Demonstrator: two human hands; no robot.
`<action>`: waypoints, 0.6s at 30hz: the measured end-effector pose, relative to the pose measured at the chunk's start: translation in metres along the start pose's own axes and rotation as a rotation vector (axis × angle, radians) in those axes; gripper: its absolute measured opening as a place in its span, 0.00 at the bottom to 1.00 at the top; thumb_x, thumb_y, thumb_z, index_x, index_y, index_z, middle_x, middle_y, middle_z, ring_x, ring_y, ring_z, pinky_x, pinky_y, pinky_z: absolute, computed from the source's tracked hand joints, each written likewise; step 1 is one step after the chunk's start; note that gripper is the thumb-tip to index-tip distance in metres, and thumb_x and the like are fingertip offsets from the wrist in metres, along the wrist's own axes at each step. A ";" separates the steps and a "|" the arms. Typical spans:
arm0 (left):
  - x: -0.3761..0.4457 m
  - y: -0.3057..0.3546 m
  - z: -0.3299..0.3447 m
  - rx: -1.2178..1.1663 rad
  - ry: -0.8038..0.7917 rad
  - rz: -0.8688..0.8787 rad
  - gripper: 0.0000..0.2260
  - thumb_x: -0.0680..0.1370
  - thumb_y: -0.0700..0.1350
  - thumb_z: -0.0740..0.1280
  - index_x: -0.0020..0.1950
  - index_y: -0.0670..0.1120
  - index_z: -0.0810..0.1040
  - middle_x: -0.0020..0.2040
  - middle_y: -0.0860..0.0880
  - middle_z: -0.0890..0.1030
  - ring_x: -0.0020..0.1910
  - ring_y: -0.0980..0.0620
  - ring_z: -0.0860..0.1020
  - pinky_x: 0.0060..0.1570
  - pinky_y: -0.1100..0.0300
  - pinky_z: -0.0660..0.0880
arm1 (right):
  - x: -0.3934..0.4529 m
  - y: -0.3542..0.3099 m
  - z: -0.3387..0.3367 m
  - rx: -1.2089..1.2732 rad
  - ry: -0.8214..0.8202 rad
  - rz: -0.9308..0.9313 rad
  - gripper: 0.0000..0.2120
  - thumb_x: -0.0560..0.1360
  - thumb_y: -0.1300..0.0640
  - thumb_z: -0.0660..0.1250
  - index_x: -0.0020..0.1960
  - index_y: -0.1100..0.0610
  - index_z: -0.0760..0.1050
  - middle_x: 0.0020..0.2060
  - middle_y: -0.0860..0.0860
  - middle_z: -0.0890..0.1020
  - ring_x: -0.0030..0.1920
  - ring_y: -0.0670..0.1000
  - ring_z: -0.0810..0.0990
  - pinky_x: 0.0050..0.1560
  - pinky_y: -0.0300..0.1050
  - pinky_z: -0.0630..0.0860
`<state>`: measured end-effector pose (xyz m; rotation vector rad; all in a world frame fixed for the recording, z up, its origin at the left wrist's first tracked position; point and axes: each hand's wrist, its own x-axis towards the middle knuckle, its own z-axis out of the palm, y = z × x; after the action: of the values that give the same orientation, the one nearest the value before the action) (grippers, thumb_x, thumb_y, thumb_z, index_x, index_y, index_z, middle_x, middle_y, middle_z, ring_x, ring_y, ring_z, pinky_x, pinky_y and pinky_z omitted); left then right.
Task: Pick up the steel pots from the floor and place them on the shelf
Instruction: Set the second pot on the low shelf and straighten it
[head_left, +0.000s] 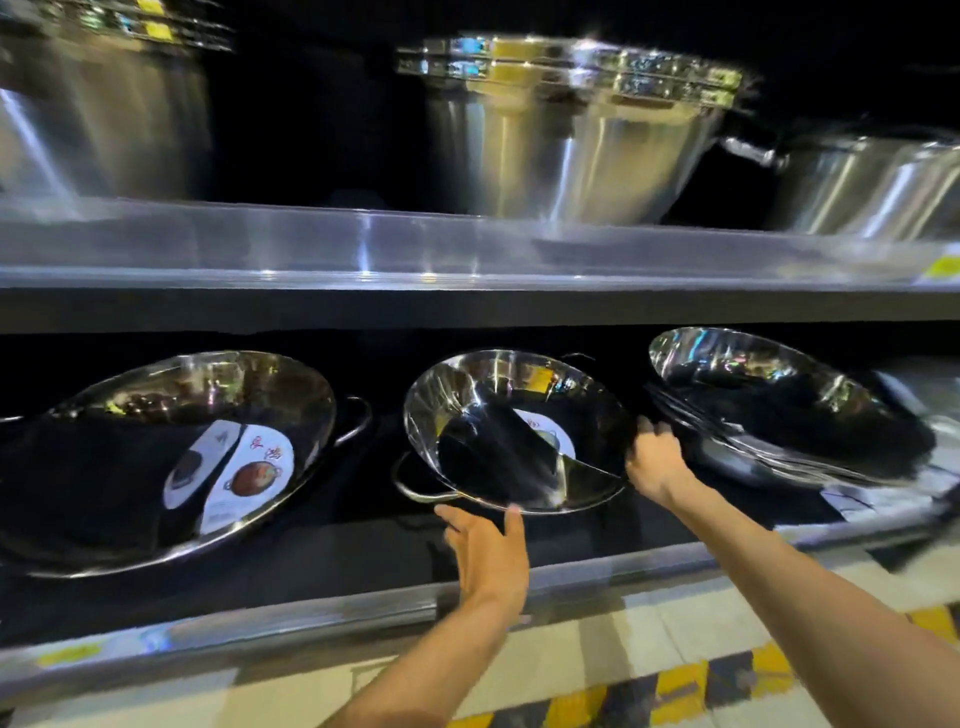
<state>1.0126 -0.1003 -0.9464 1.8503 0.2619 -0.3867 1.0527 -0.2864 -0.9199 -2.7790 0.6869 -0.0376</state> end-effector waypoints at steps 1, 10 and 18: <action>0.006 0.000 0.008 -0.016 0.020 -0.042 0.35 0.80 0.49 0.56 0.73 0.37 0.35 0.76 0.35 0.51 0.74 0.39 0.56 0.71 0.49 0.60 | 0.003 0.004 0.004 0.010 -0.034 0.012 0.23 0.77 0.66 0.56 0.70 0.71 0.57 0.68 0.68 0.63 0.66 0.65 0.66 0.63 0.48 0.65; 0.055 0.000 0.029 -0.239 0.115 -0.079 0.31 0.80 0.39 0.56 0.75 0.40 0.39 0.65 0.42 0.69 0.58 0.42 0.76 0.63 0.47 0.73 | 0.026 0.031 0.036 0.388 0.015 0.147 0.15 0.76 0.70 0.58 0.61 0.73 0.68 0.63 0.68 0.70 0.61 0.65 0.70 0.54 0.47 0.68; 0.083 0.007 0.003 -0.124 0.140 -0.020 0.21 0.79 0.36 0.56 0.72 0.38 0.59 0.59 0.39 0.77 0.52 0.44 0.77 0.61 0.44 0.75 | 0.030 0.031 0.044 0.653 0.086 0.206 0.18 0.76 0.63 0.61 0.64 0.70 0.67 0.61 0.67 0.73 0.58 0.65 0.73 0.55 0.51 0.73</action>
<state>1.0911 -0.1067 -0.9734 1.7557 0.3921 -0.2488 1.0696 -0.3150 -0.9719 -2.0853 0.8045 -0.2866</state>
